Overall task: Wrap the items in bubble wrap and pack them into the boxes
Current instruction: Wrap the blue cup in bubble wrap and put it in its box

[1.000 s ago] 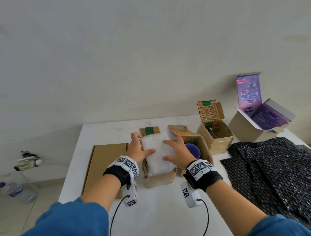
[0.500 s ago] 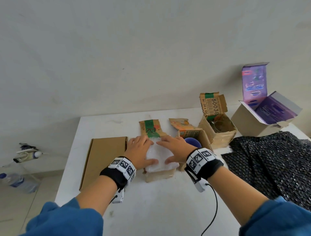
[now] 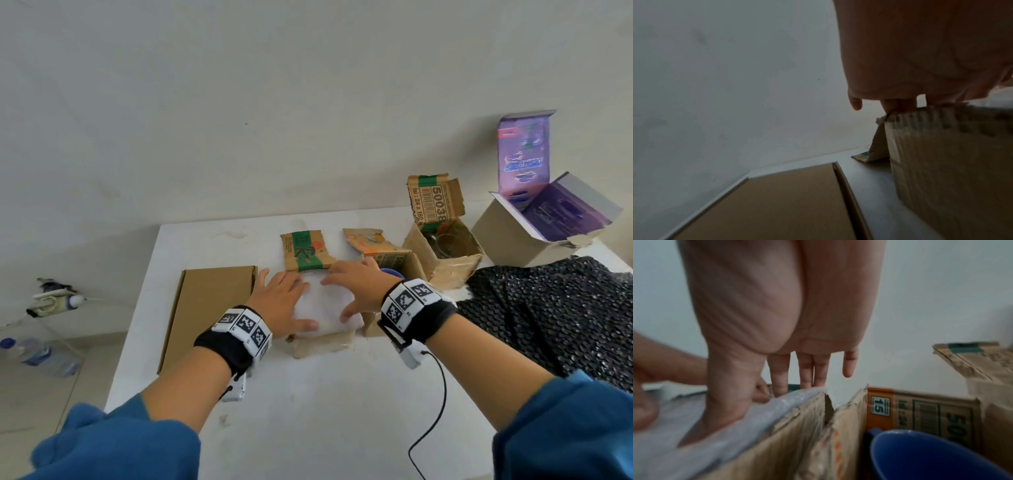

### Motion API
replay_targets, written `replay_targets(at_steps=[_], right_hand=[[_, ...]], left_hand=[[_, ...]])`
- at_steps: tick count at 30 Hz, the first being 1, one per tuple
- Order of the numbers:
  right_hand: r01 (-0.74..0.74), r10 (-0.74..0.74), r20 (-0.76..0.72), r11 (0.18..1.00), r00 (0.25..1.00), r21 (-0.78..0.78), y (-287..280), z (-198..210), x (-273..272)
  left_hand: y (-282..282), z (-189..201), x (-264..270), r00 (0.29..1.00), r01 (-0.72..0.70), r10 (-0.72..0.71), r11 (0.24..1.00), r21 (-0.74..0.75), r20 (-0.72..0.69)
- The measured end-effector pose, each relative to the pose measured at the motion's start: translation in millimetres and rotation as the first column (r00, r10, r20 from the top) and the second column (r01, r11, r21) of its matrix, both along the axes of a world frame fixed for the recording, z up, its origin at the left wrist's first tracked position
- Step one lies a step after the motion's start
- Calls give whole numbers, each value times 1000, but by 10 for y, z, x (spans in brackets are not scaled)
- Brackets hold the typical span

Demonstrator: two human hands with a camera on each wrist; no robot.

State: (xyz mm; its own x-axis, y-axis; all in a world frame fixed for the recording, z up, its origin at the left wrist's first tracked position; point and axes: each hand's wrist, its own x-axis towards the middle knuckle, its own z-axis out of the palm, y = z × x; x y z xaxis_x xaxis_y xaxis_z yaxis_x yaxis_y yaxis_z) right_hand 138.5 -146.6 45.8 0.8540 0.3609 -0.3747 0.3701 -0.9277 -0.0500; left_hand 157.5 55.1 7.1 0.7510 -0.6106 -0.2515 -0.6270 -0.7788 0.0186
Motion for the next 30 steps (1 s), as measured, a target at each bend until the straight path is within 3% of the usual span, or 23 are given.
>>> replay_targets(at_steps=[5,16,22,30], right_hand=[[-80,90,46,979,995,-186,132,-30,63],[-108,156,201,967,967,-231,167,-12,-82],[-57,59,32,997,998,-51,86,-49,-150],[-123,128,41,987,991,-108,122,-89,-87]], left_hand=[[-86,9,-26,998,-12,11,1000,17,64],[-109,-28,-135,992,-45,43,999,13,122],[-97,-20,-135,995,-46,46,999,3,85],[-66,-37,-130,996,-49,54,996,-74,75]])
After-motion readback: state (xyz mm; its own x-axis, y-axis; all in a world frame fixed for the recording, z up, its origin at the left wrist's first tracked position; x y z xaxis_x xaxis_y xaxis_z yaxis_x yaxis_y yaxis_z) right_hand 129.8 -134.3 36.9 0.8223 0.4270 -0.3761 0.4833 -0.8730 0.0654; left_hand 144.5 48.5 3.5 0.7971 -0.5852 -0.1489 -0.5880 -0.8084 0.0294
